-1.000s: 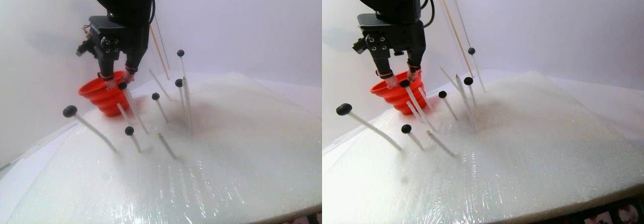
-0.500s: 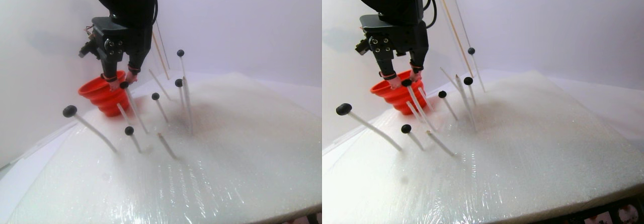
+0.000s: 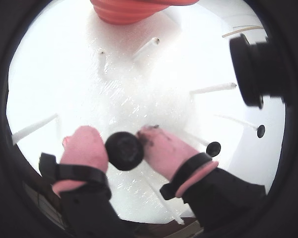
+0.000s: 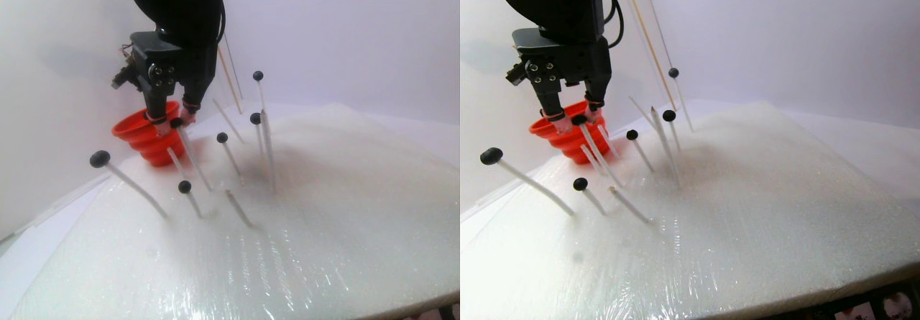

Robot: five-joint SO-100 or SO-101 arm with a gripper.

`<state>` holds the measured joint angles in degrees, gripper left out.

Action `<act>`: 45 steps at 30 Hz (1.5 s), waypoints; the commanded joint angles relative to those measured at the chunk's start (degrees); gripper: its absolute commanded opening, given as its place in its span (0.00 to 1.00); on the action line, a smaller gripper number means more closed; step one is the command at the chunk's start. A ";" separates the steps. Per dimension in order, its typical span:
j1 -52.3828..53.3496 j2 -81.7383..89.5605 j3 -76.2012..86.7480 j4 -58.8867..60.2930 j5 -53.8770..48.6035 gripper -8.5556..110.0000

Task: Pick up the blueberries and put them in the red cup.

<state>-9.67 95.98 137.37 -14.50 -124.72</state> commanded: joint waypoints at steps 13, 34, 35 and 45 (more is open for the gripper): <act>-1.32 0.35 -0.79 -2.29 1.85 0.16; -4.13 6.24 -6.24 1.32 4.57 0.15; -4.22 6.33 -6.50 1.32 4.66 0.15; -5.36 5.45 -10.11 1.32 6.06 0.15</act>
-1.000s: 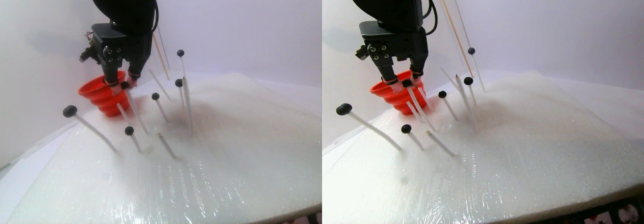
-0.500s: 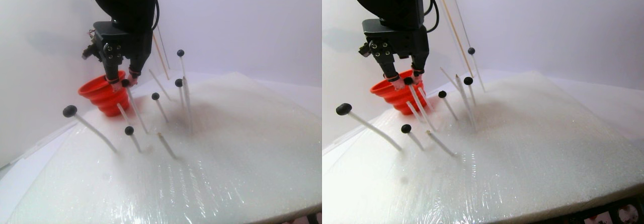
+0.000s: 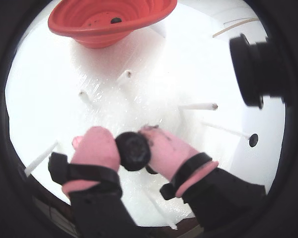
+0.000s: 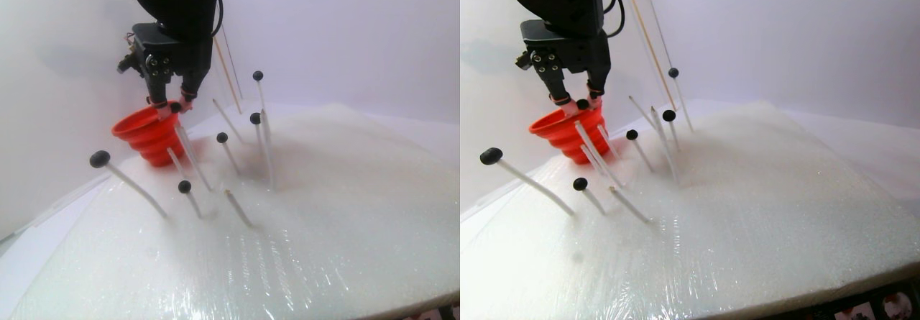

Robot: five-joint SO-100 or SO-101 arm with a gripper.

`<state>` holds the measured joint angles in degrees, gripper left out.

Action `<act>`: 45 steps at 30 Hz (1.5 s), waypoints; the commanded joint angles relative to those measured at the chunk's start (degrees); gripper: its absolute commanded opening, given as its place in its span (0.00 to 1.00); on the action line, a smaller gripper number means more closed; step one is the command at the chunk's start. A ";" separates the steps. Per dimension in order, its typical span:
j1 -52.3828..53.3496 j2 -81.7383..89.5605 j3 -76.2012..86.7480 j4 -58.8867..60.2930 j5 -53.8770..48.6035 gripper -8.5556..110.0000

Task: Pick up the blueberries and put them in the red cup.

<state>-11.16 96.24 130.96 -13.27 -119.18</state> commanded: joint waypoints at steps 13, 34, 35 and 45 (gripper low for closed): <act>-7.73 0.70 -9.40 -1.67 1.23 0.15; -11.16 -14.59 -23.29 -7.56 1.05 0.15; -11.25 -14.94 -23.82 -7.56 1.14 0.15; -12.13 -18.90 -28.21 -8.44 2.29 0.15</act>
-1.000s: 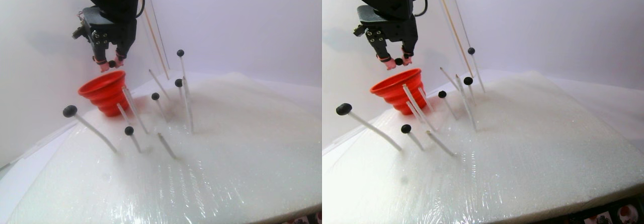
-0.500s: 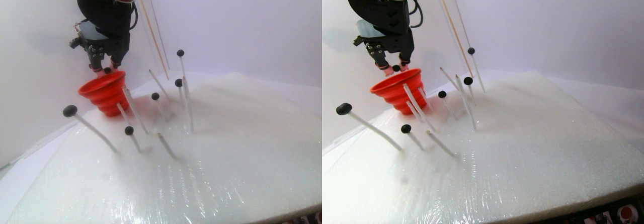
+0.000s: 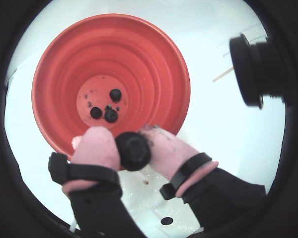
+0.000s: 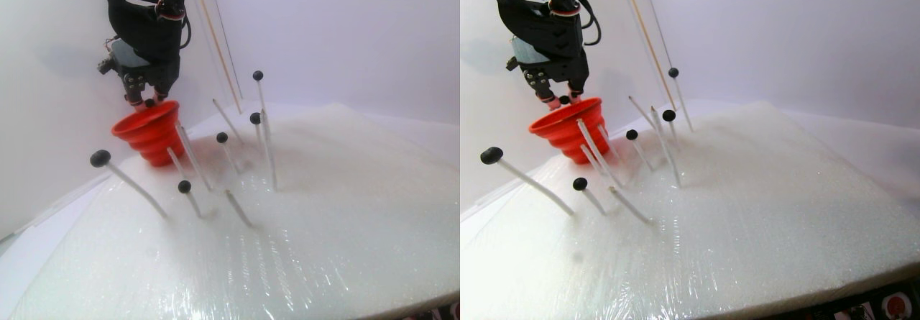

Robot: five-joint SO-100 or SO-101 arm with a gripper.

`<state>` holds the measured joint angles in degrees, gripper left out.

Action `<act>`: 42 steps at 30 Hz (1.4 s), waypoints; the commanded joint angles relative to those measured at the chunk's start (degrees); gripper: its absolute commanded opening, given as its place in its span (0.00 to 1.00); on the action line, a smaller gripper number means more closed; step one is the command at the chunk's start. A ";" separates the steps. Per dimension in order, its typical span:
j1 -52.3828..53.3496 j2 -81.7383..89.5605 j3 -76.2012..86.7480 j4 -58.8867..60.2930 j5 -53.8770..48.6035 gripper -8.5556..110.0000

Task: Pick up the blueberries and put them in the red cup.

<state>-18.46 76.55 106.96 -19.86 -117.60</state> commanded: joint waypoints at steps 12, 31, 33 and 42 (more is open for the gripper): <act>-4.66 -2.72 -5.98 -4.22 1.93 0.21; -2.90 3.43 -2.29 -2.29 2.90 0.20; -2.64 4.04 -1.85 -2.02 2.72 0.20; -1.85 6.59 0.35 -1.49 2.02 0.20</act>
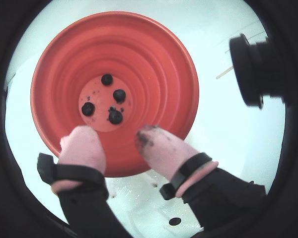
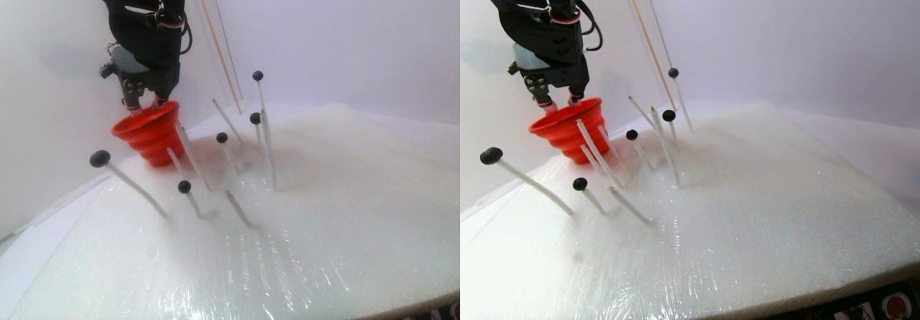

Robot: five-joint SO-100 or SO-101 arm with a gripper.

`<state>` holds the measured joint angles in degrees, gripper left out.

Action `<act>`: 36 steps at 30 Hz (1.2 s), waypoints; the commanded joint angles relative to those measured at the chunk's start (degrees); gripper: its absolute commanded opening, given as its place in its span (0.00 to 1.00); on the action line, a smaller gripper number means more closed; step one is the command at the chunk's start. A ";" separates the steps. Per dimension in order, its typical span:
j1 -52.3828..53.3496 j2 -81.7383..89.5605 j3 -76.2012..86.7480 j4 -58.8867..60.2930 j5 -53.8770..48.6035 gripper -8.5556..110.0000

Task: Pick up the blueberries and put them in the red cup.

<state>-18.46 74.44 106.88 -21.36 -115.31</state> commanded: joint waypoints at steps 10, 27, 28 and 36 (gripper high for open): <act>-2.02 12.83 6.42 0.35 -0.44 0.19; -3.69 21.97 14.50 7.38 2.64 0.19; -3.69 22.24 14.77 7.82 2.72 0.19; -4.57 27.51 18.37 12.74 4.57 0.19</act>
<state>-18.46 93.69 124.72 -10.46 -111.62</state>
